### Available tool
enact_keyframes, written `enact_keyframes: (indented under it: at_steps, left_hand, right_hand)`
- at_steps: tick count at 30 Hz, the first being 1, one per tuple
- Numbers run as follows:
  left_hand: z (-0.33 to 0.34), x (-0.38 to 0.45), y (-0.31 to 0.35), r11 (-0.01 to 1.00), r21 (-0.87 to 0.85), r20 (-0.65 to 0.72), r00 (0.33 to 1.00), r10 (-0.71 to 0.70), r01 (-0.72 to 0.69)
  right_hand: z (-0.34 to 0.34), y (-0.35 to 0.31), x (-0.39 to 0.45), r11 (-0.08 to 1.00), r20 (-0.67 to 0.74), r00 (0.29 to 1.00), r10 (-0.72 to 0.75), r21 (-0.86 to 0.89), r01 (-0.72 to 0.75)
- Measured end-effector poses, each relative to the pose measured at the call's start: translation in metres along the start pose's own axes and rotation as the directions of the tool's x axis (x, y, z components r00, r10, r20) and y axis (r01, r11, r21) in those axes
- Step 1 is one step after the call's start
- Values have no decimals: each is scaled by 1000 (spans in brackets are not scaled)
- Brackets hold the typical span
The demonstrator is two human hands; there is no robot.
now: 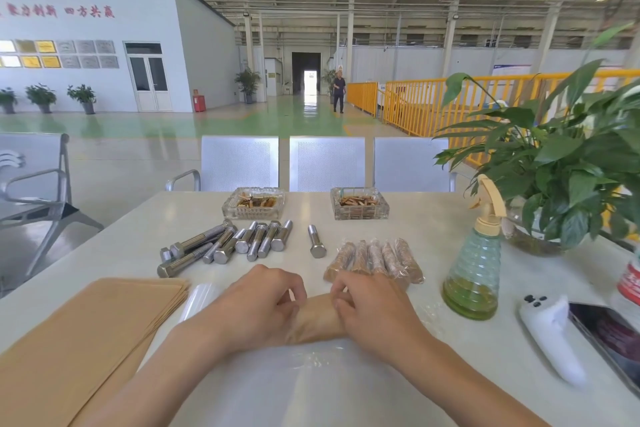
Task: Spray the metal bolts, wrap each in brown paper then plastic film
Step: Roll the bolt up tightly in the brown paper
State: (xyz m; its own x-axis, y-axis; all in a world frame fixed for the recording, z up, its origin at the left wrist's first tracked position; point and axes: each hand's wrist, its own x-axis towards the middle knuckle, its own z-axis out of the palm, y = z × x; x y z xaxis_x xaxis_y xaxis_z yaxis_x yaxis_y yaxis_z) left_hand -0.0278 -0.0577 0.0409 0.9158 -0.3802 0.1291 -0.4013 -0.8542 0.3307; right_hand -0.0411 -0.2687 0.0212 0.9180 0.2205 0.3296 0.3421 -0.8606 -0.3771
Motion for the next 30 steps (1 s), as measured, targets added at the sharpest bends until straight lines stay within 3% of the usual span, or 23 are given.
enact_keyframes:
  at_steps: [6, 13, 18, 21, 30]
  left_hand:
    - [6, 2, -3, 1000, -7, 3, 1000, -15, 15]
    - [8, 2, -3, 999, 33, 0, 1000, 22, -22]
    - [9, 0, 15, 898, 409, 18, 986, 168, -161]
    - [12, -3, 25, 831, 526, 105, 984, 145, -179]
    - [16, 3, 27, 865, 474, 185, 979, 88, -167]
  right_hand:
    - [13, 0, 4, 998, -11, 999, 50, -24, -50]
    - [21, -2, 3, 969, -87, 993, -79, -240, 56]
    - [21, -5, 3, 955, 9, 996, -92, -281, 90]
    - [19, -4, -1, 963, 20, 996, -84, -254, 86]
    - [24, -1, -21, 961, -65, 982, -175, -230, 155]
